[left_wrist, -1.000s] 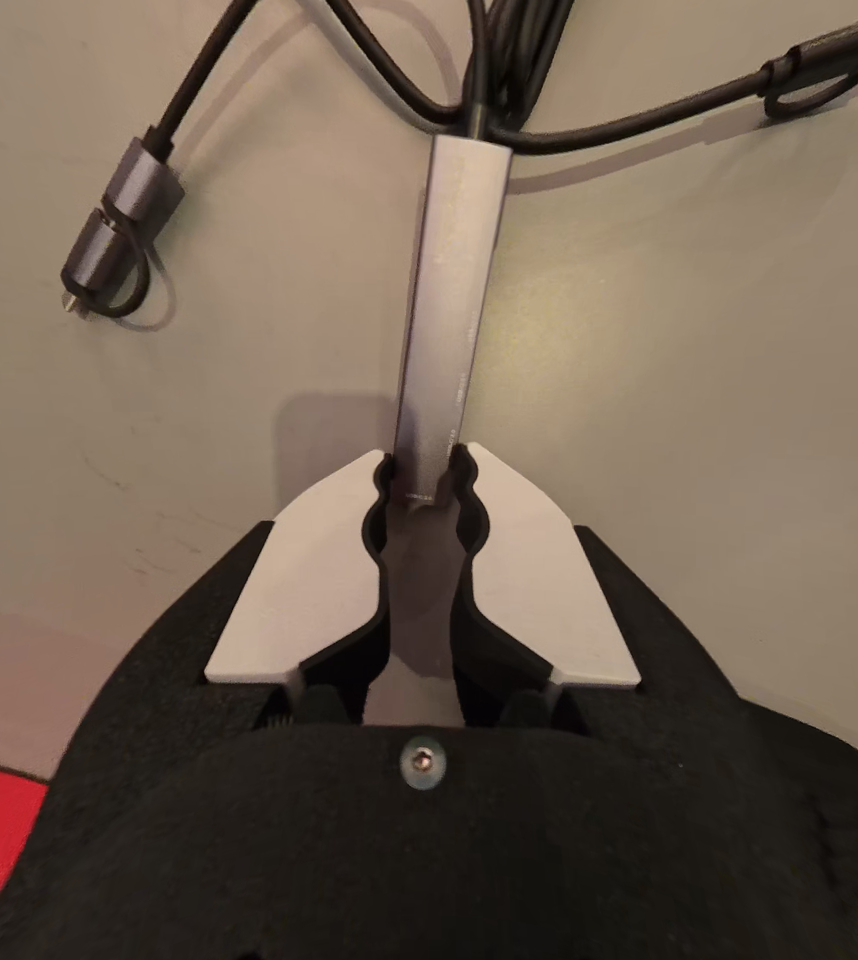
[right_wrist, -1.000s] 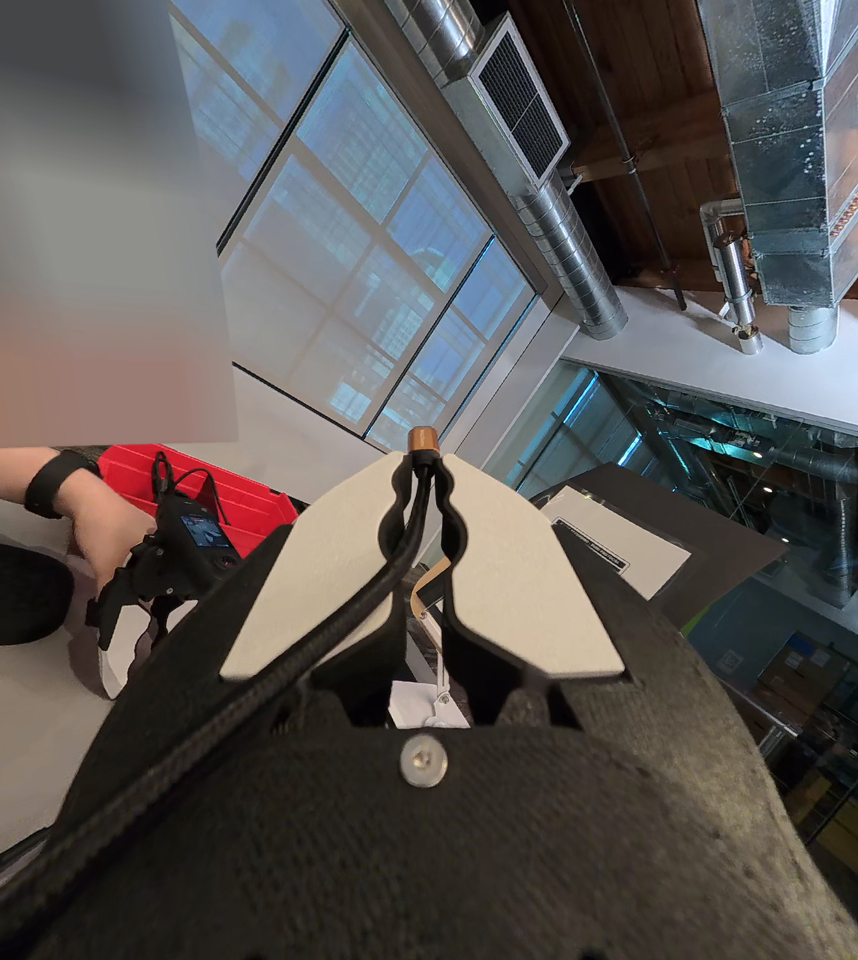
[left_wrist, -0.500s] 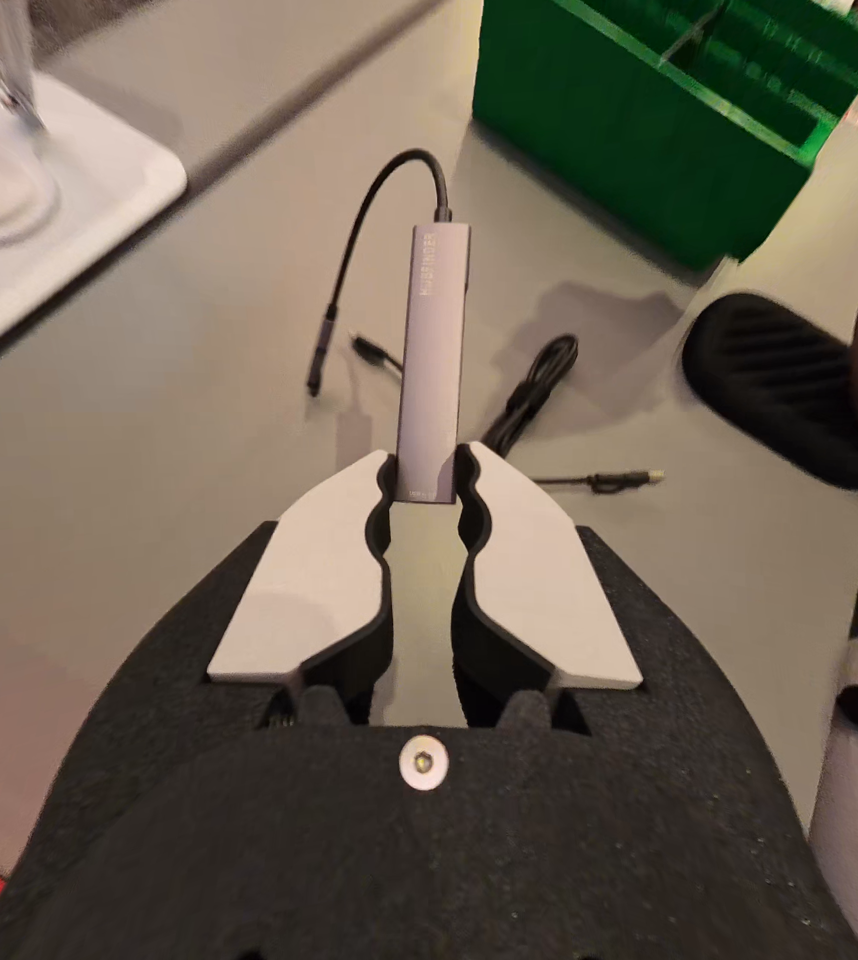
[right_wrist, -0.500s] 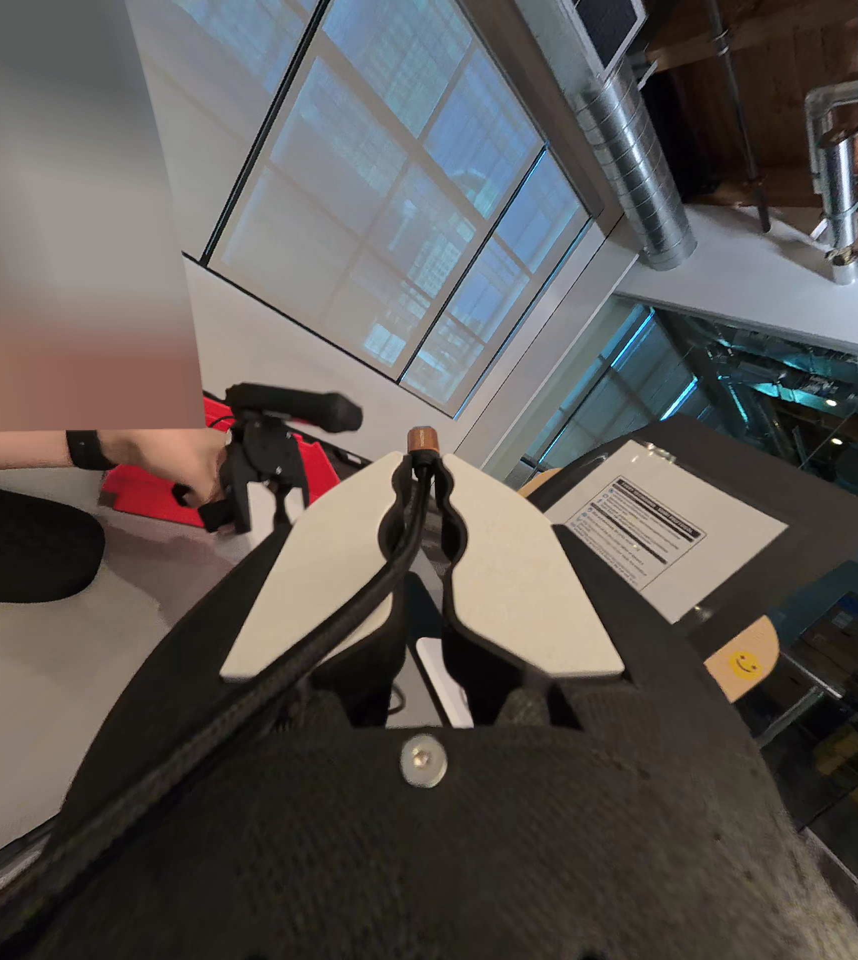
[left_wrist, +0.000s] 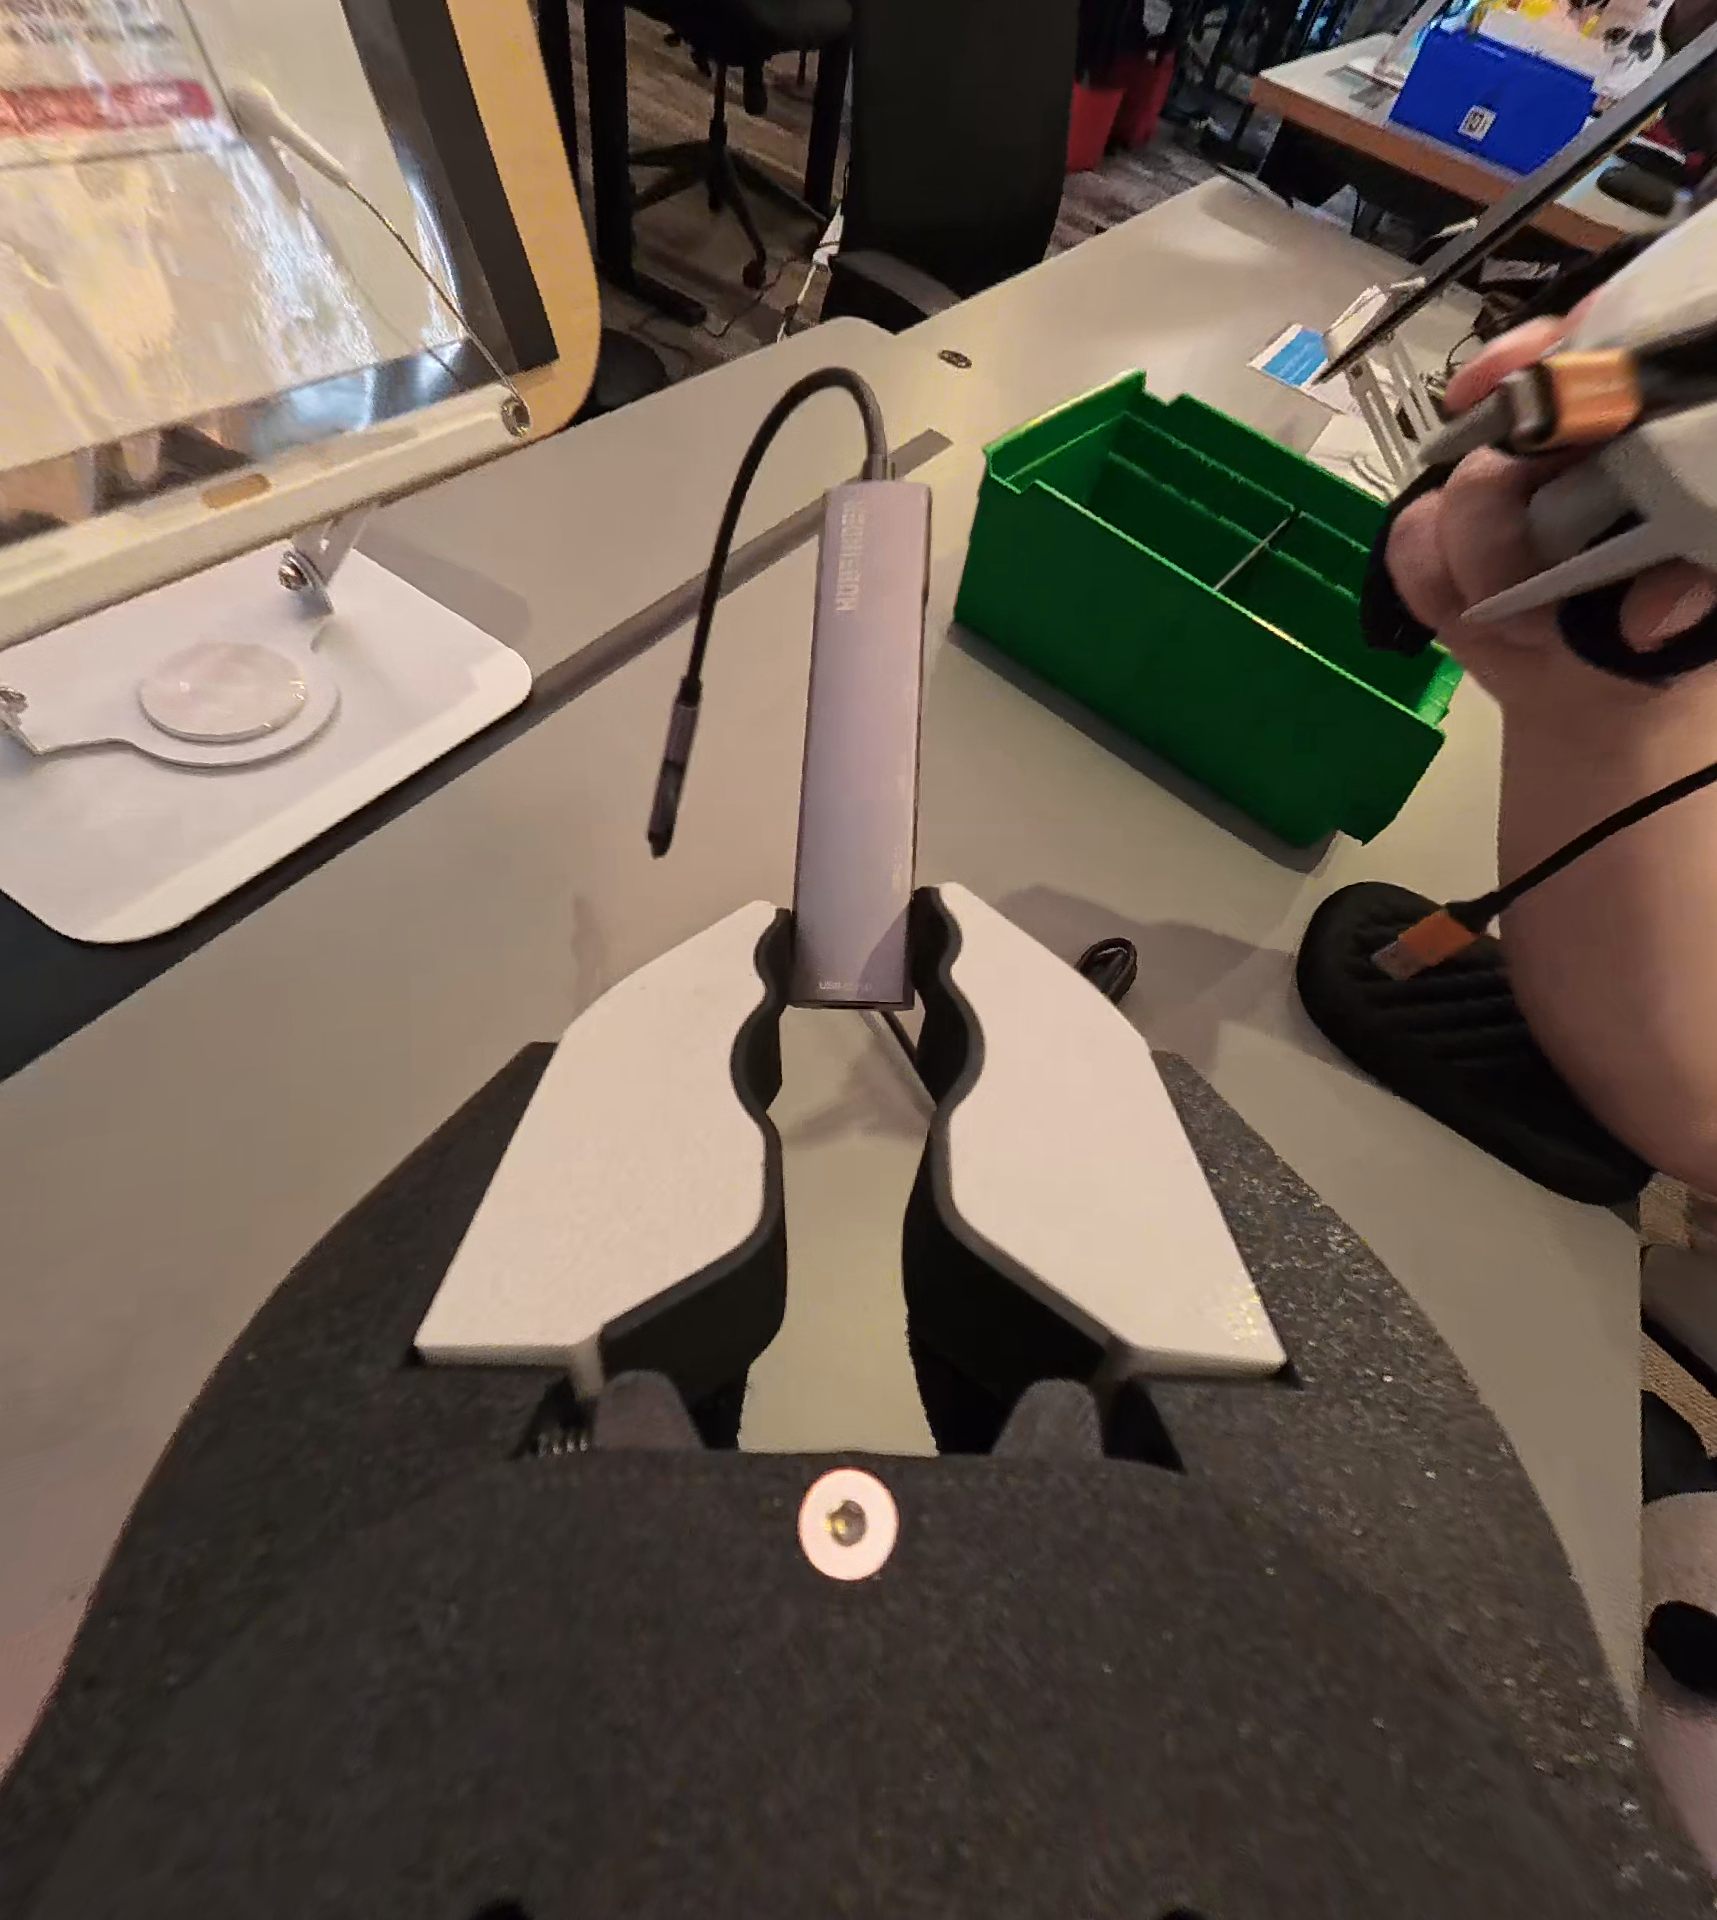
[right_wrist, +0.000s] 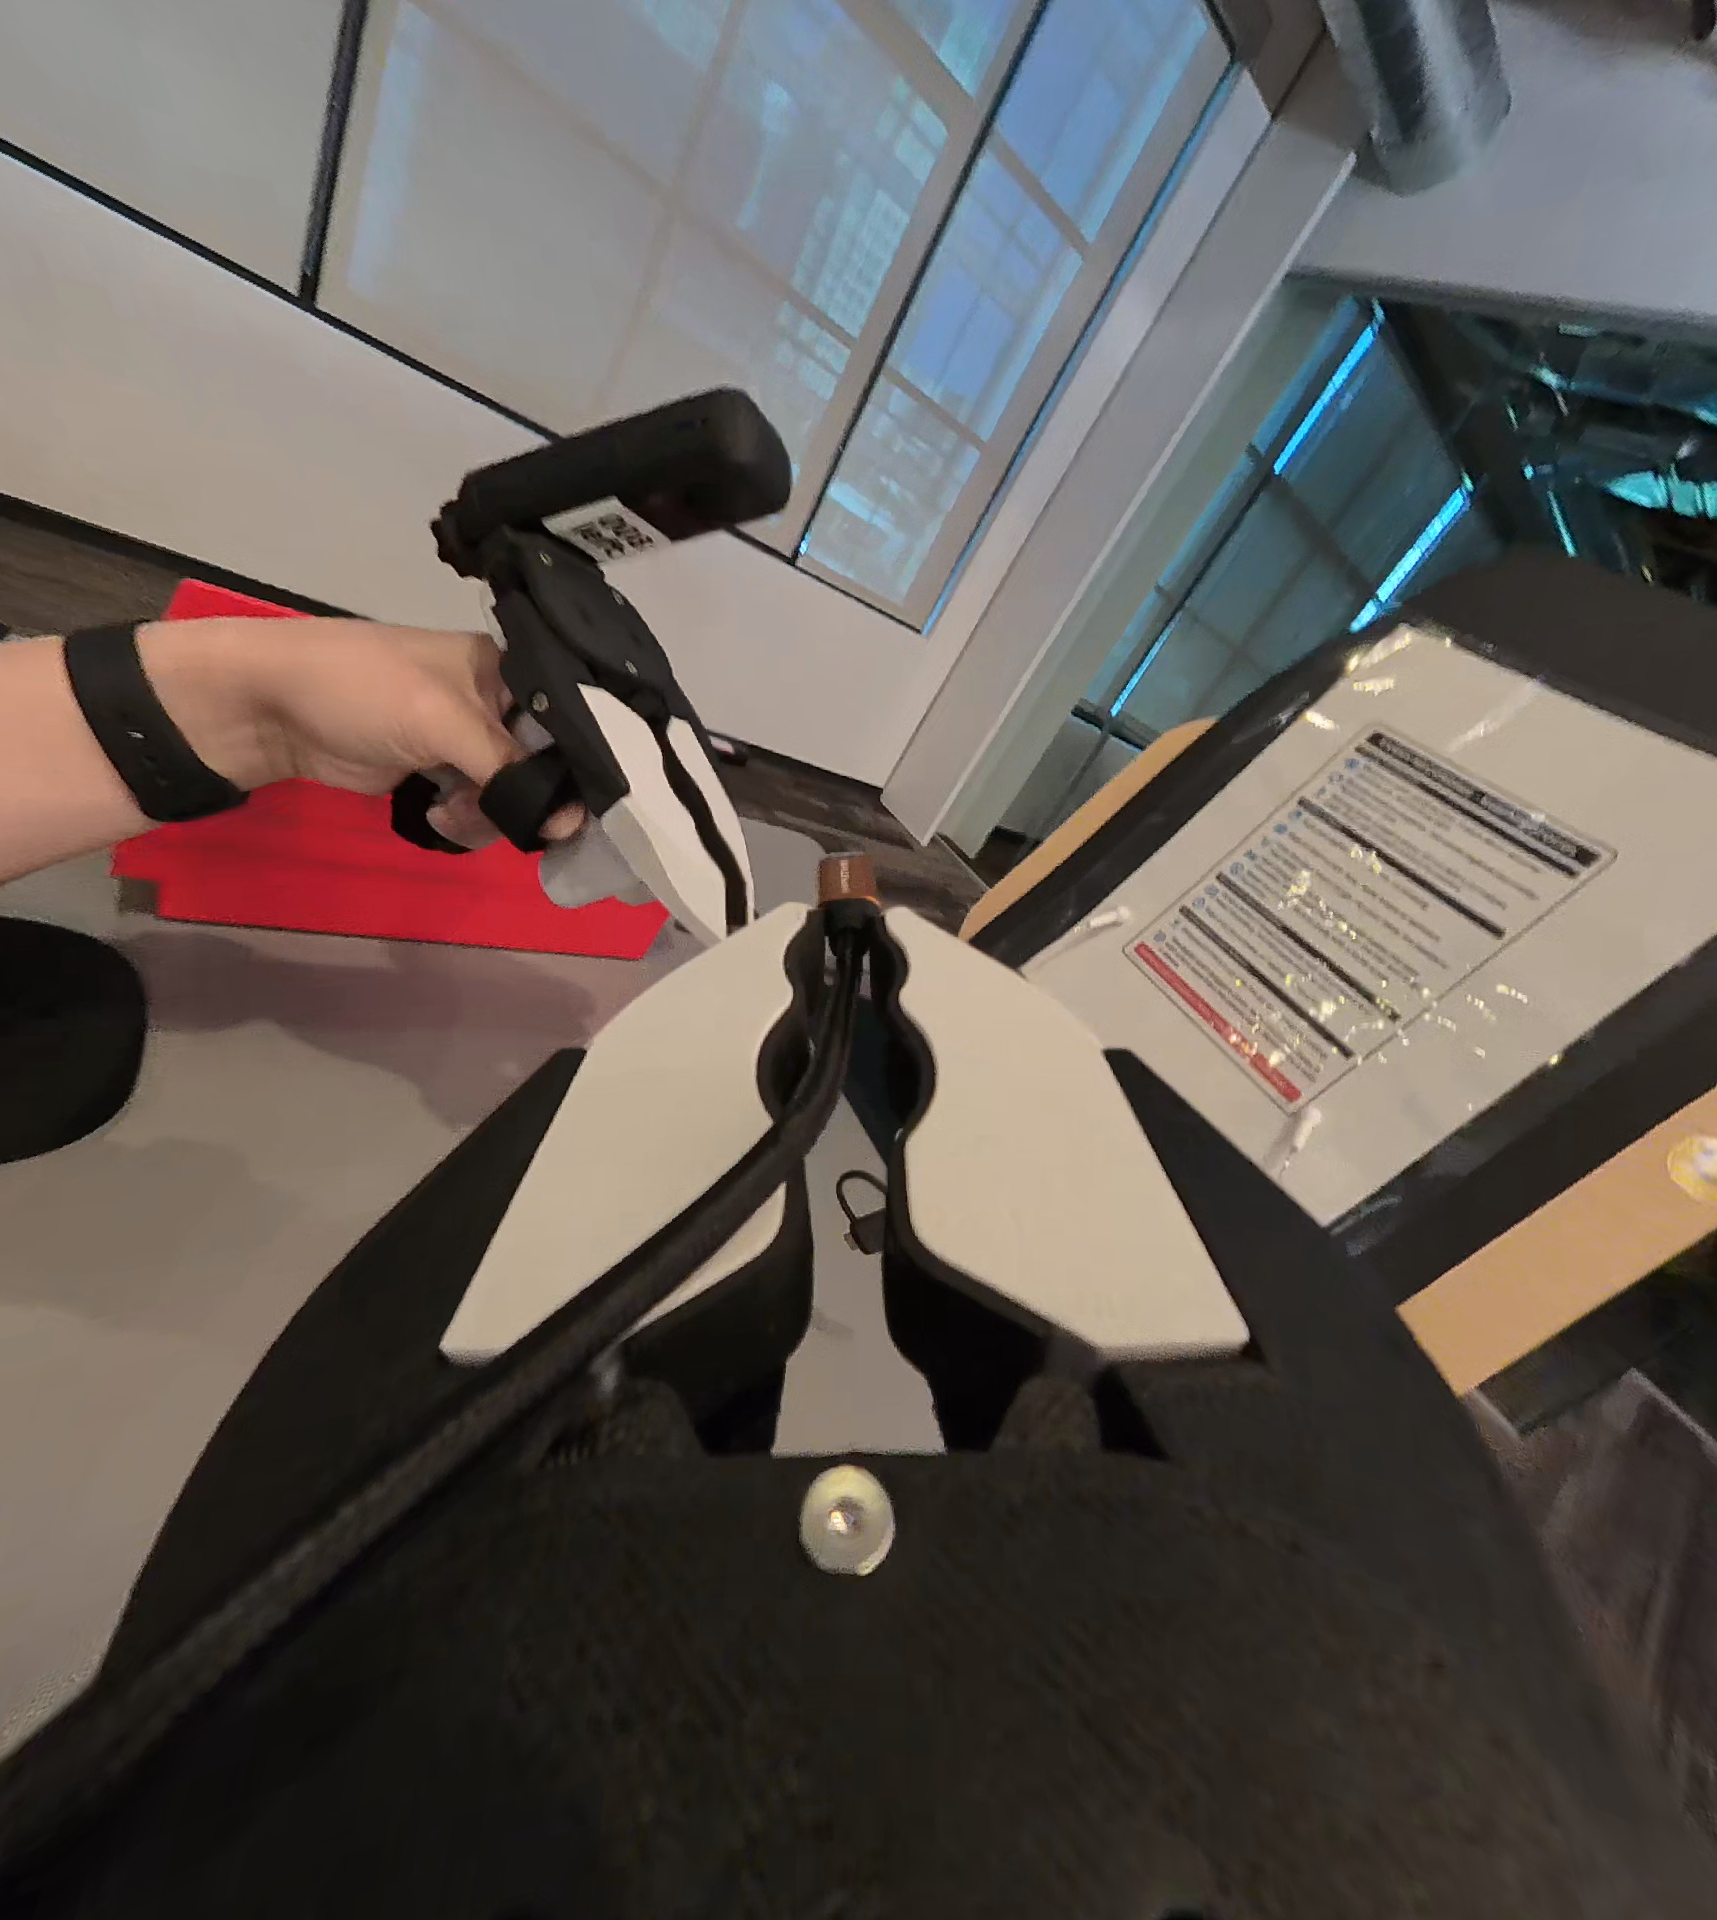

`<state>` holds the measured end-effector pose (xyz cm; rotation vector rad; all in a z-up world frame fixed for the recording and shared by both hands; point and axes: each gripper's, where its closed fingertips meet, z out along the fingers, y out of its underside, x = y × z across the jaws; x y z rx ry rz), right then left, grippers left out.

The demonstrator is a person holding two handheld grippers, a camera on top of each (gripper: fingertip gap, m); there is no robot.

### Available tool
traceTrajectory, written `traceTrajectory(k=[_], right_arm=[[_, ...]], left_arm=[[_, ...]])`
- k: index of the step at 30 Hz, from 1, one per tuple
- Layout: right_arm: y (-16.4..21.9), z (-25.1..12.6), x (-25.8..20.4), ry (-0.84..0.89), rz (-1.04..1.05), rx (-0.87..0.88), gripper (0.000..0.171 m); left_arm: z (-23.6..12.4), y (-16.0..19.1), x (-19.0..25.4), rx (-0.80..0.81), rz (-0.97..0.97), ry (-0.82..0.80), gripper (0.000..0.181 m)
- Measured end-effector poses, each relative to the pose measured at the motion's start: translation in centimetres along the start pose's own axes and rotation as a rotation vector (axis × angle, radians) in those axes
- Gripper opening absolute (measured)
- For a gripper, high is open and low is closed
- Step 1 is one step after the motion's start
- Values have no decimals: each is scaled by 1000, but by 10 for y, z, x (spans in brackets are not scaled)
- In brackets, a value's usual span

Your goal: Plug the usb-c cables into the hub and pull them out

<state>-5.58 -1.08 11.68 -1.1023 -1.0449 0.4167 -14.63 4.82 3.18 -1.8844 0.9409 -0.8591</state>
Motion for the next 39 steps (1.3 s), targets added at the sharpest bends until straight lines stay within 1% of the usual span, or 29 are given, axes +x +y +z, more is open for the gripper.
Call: traceTrajectory(k=[1, 8, 12, 16, 25, 39], right_arm=[[4, 5, 0, 20, 12, -13, 9], [39, 47, -13, 145, 66, -131, 9], [54, 59, -19, 205, 88, -167, 9], [58, 64, -24, 224, 123, -175, 9], [60, 71, -35, 226, 113, -191, 9], [67, 69, -30, 241, 155, -220, 9]], left_arm=[[-1, -2, -1, 7, 0, 4, 22], [3, 0, -4, 34, -68, 50, 22], [0, -4, -2, 68, -95, 87, 22], [0, -4, -4, 70, -90, 74, 21], [3, -2, -2, 65, -87, 82, 22], [4, -2, -3, 68, -99, 89, 21]])
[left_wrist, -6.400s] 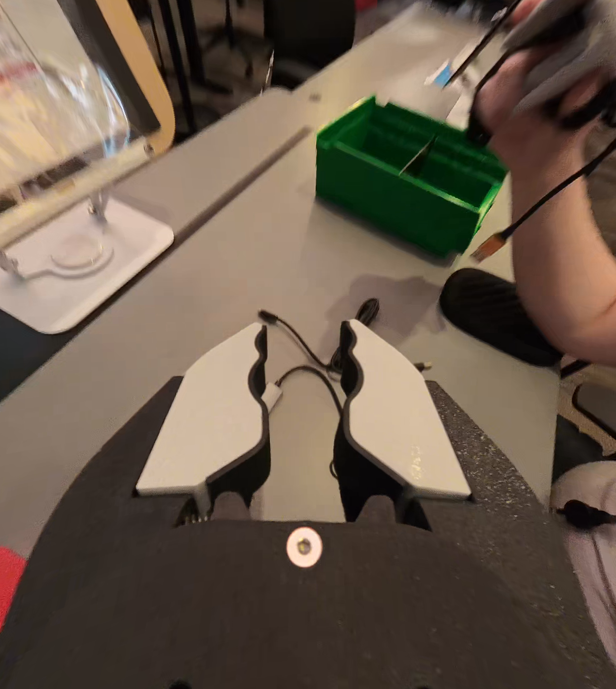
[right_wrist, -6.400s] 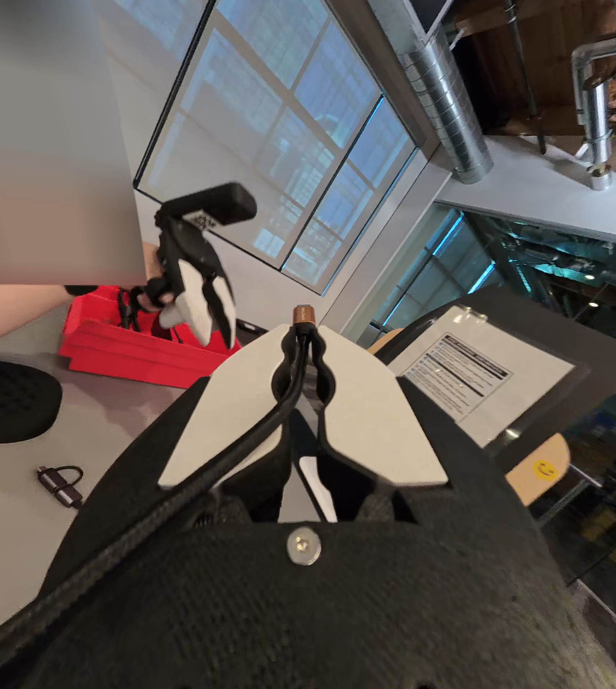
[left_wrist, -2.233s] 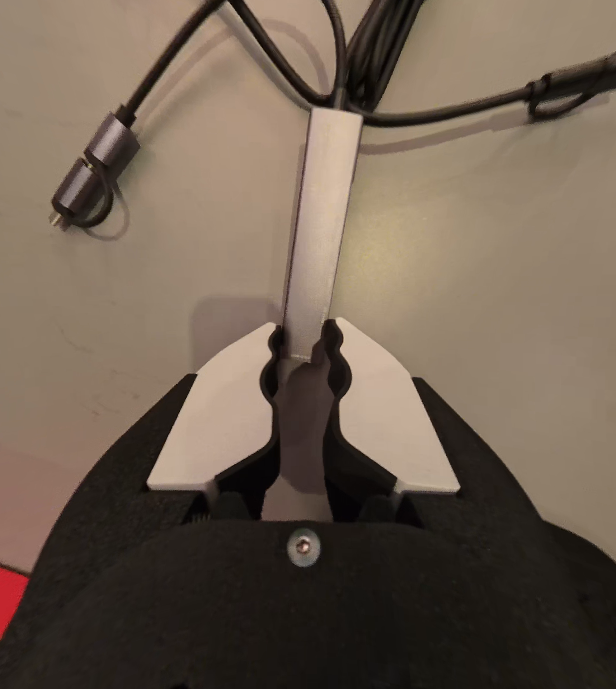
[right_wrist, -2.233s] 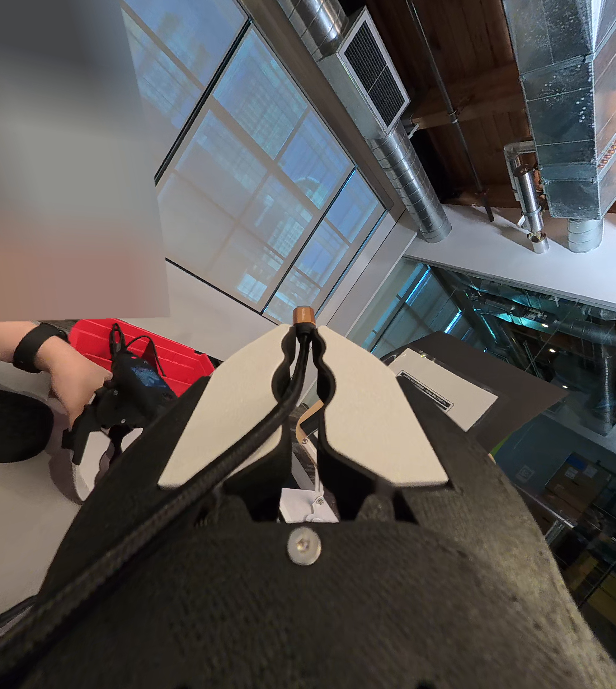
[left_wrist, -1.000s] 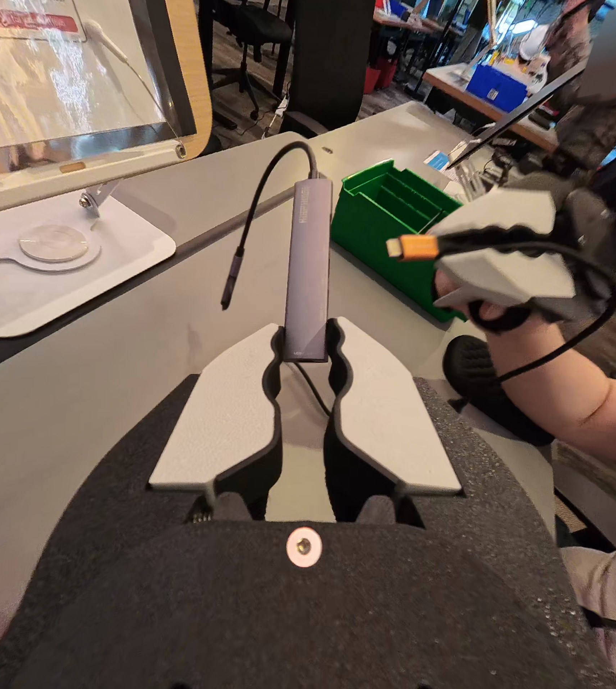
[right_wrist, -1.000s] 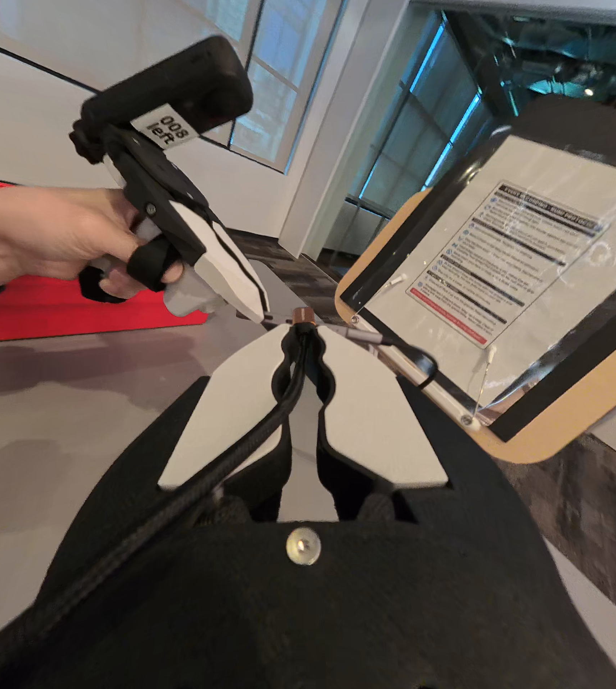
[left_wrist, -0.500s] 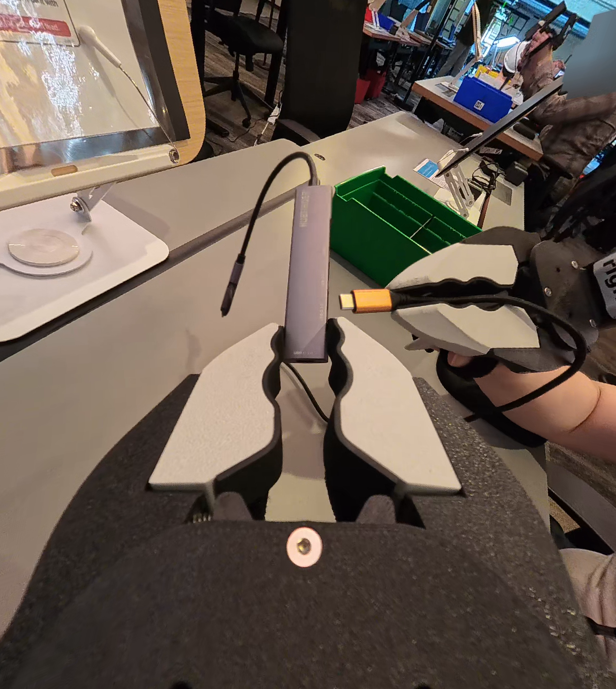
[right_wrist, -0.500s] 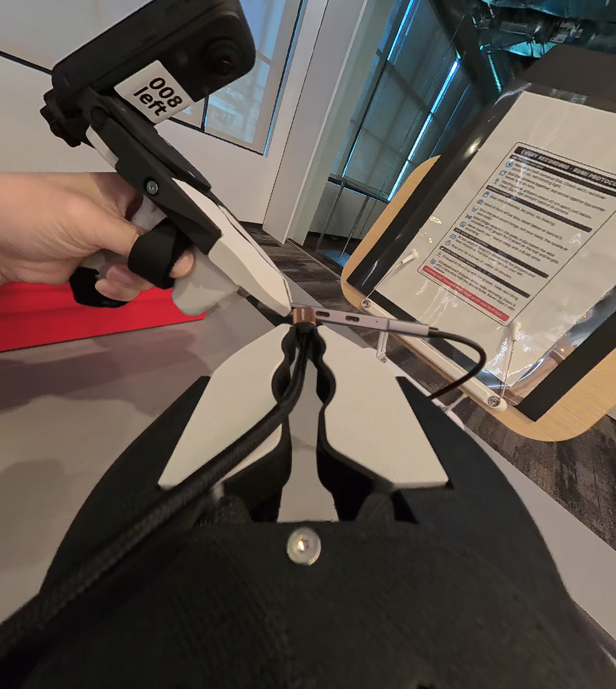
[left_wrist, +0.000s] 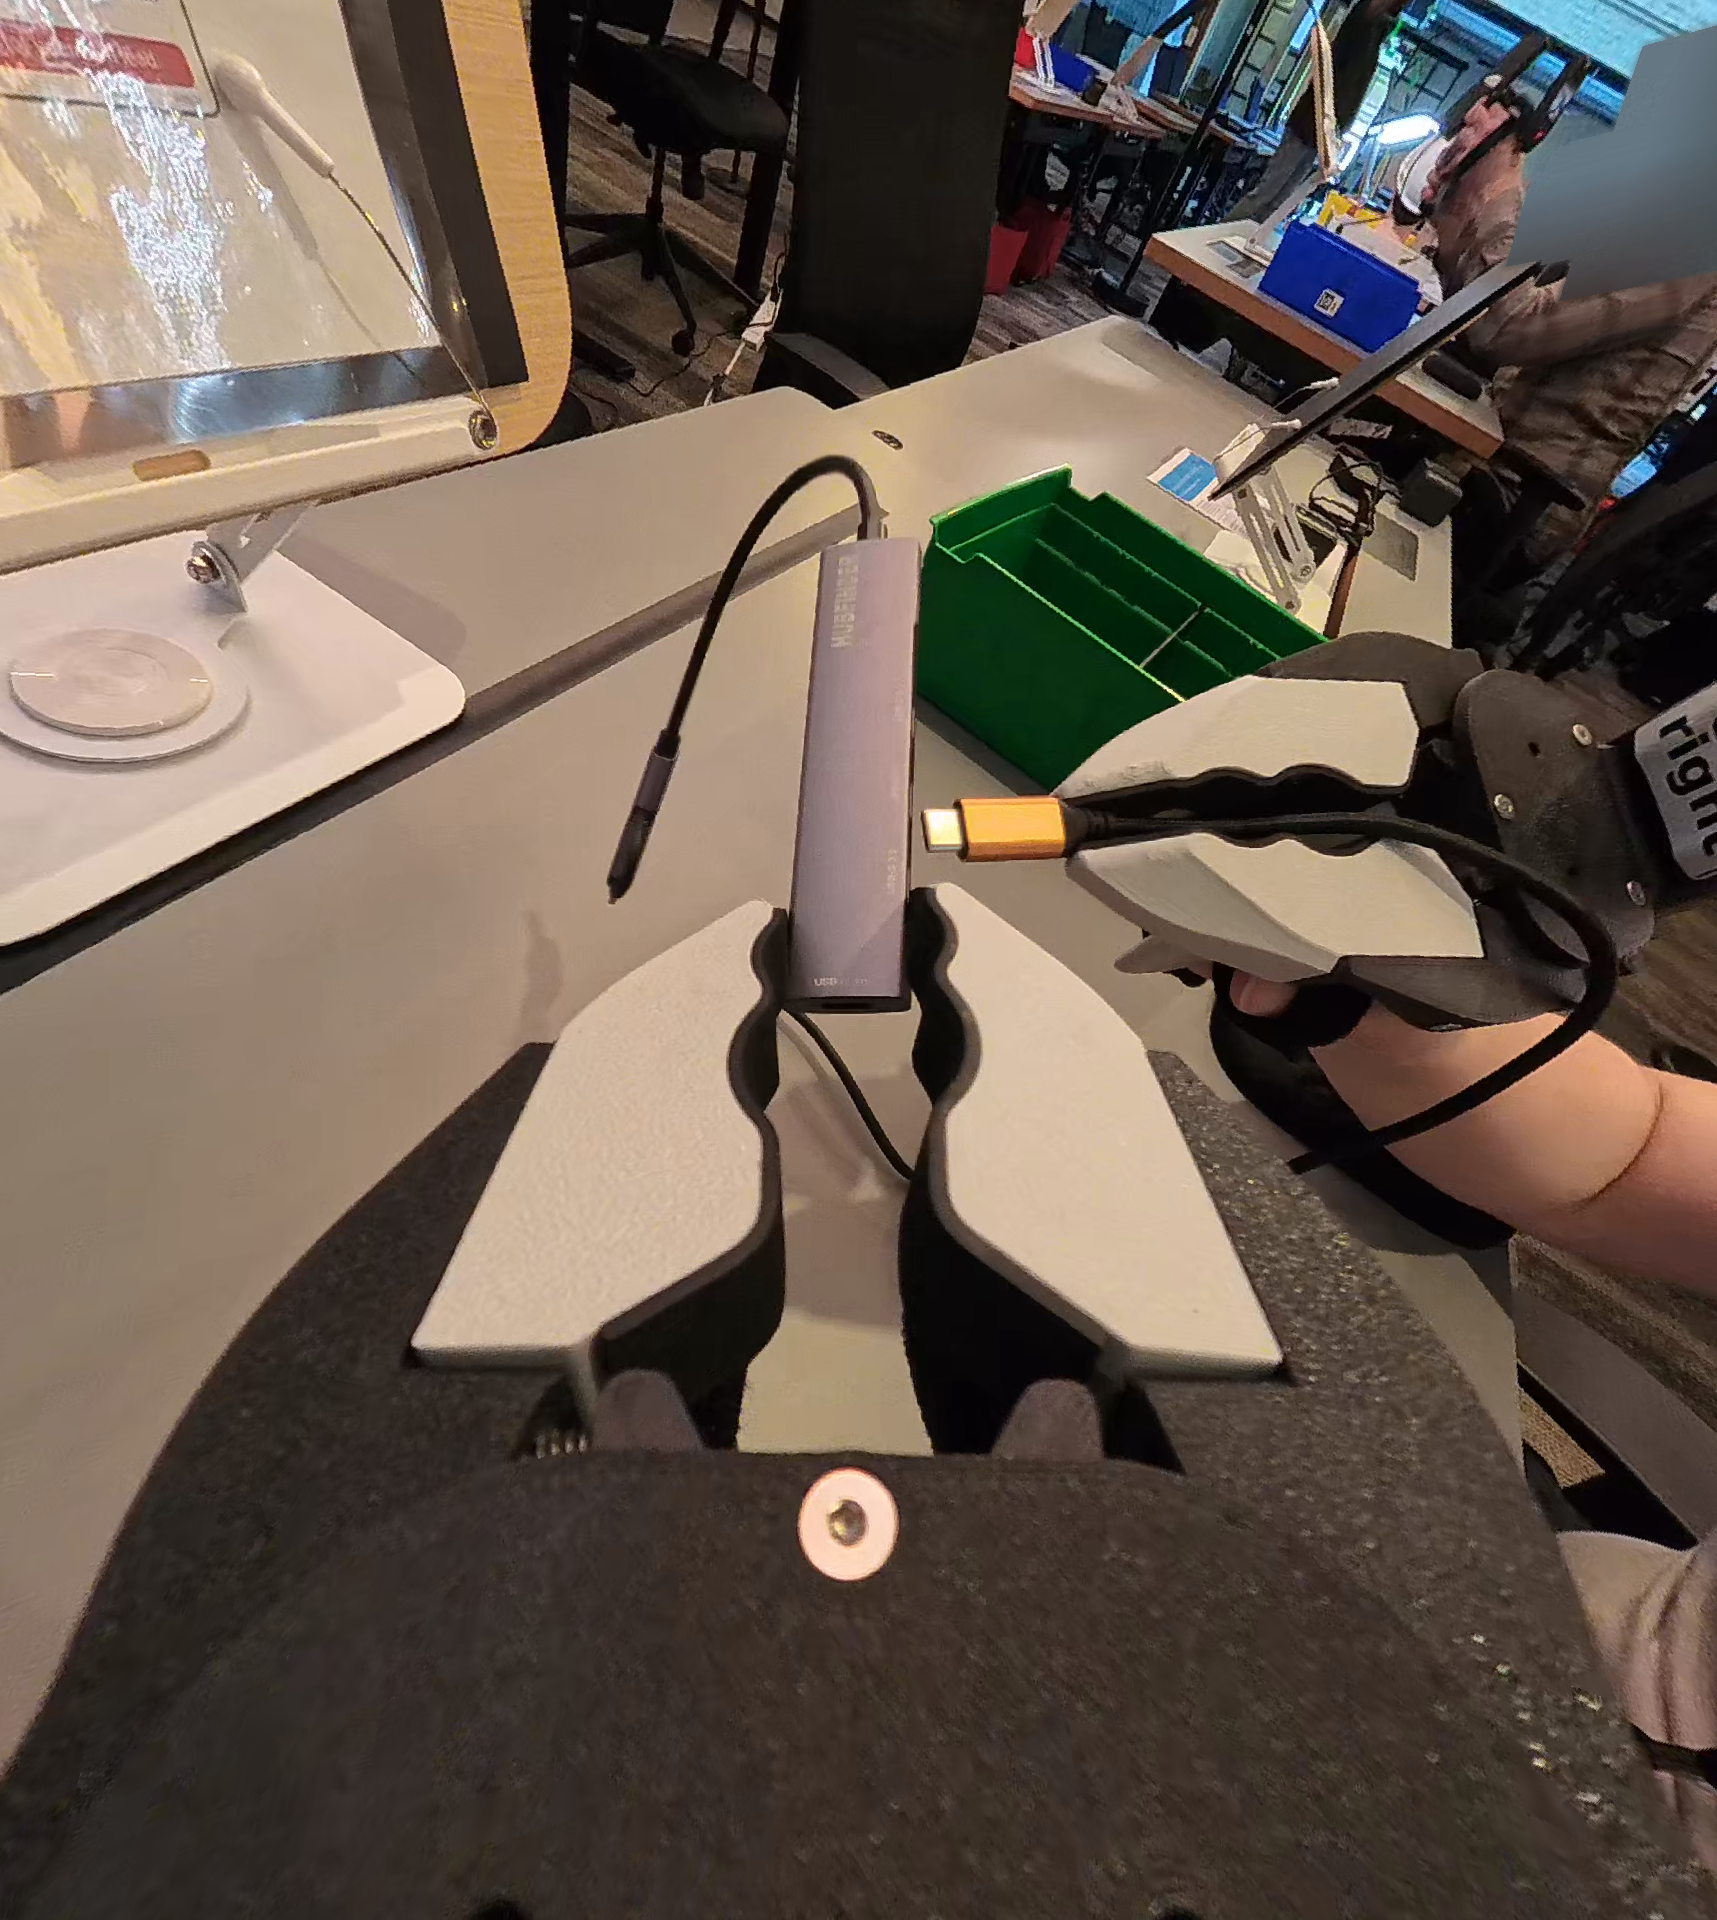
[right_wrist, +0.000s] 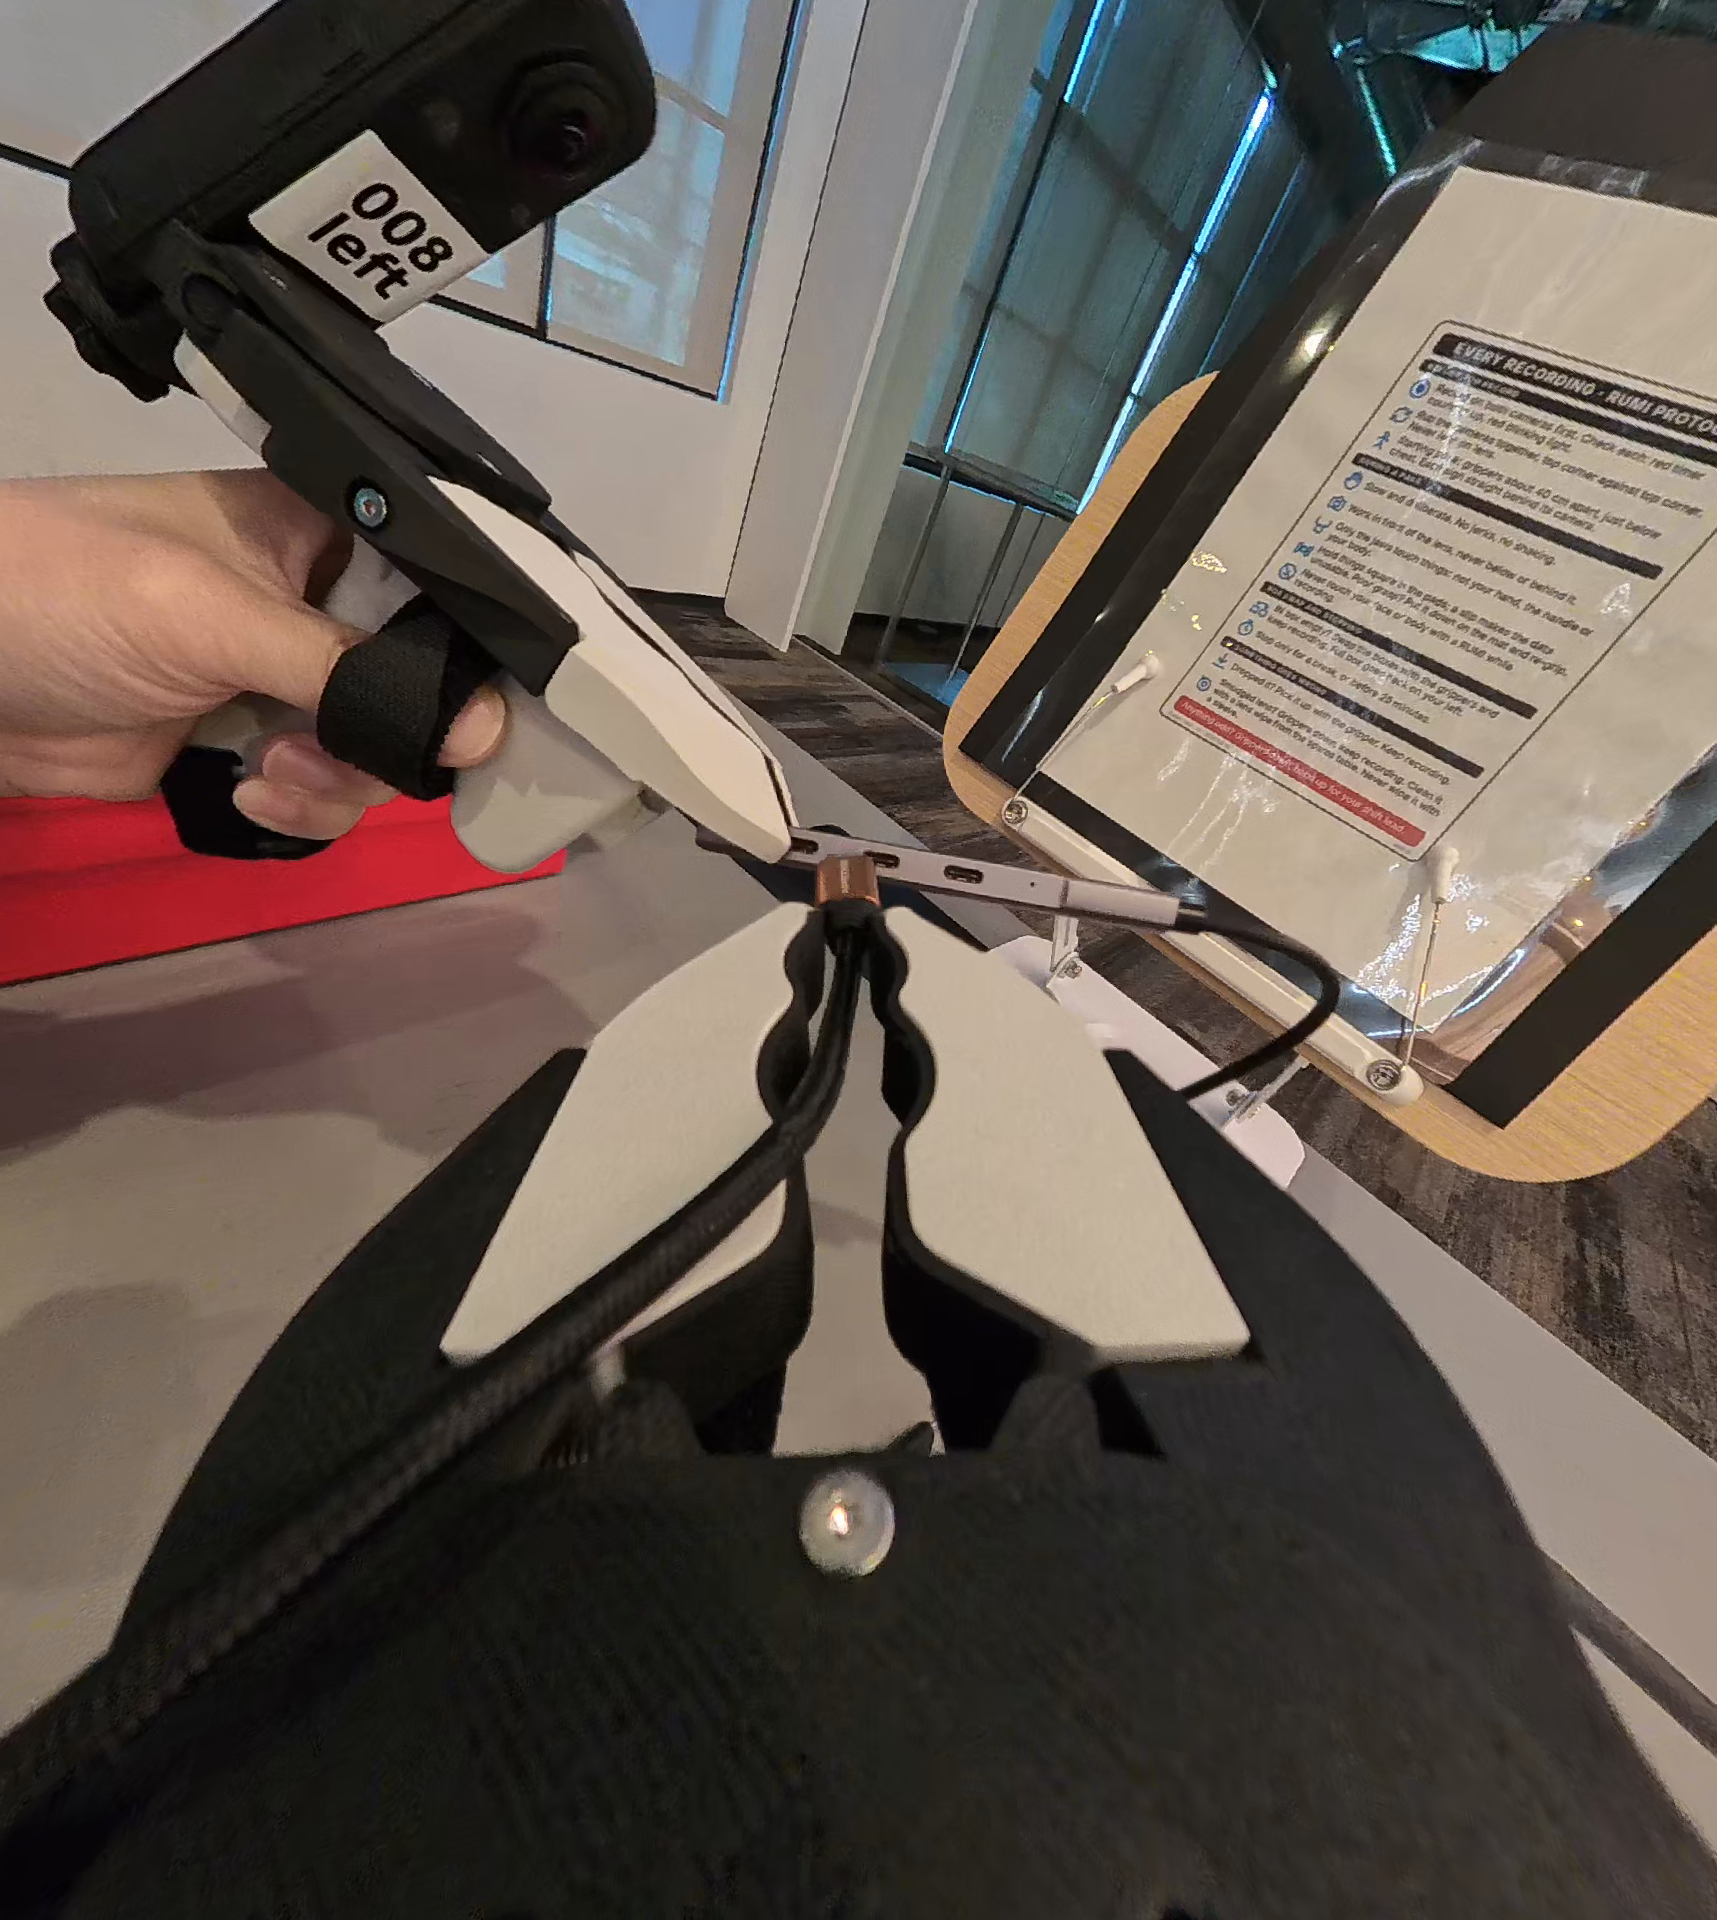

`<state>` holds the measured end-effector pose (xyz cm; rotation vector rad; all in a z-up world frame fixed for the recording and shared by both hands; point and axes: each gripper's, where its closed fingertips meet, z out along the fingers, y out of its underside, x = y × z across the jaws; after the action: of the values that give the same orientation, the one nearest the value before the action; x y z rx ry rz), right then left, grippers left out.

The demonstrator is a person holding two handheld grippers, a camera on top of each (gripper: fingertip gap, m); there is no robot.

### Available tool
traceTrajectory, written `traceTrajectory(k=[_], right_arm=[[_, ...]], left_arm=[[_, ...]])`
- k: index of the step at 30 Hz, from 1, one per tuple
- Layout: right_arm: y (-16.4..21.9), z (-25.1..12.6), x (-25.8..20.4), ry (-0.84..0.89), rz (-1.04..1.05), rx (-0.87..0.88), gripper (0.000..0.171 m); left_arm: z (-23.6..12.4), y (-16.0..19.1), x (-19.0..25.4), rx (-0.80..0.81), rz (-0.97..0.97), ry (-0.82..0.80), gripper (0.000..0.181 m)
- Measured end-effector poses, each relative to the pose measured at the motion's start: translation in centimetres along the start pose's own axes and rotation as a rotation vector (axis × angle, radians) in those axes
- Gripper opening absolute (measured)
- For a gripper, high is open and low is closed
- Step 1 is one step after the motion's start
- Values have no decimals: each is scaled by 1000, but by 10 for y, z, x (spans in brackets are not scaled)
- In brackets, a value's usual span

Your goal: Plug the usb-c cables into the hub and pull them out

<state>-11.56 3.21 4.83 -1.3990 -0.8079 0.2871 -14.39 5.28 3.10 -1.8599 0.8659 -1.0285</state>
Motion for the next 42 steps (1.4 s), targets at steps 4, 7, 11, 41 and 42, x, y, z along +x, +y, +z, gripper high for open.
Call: traceTrajectory(k=[4, 7, 11, 41, 42], right_arm=[[2, 0, 3, 12, 18, -3, 9], [2, -1, 7, 22, 33, -2, 9], [4, -1, 10, 34, 61, -10, 9], [-7, -13, 33, 106, 153, 96, 8], [-7, -13, 33, 102, 156, 96, 8]], left_arm=[[0, -1, 0, 4, 1, -1, 21], [2, 0, 1, 1, 3, -1, 21], [4, -2, 1, 13, 4, -14, 21], [15, -30, 19, 166, 317, -265, 21], [15, -30, 19, 172, 307, -255, 21]])
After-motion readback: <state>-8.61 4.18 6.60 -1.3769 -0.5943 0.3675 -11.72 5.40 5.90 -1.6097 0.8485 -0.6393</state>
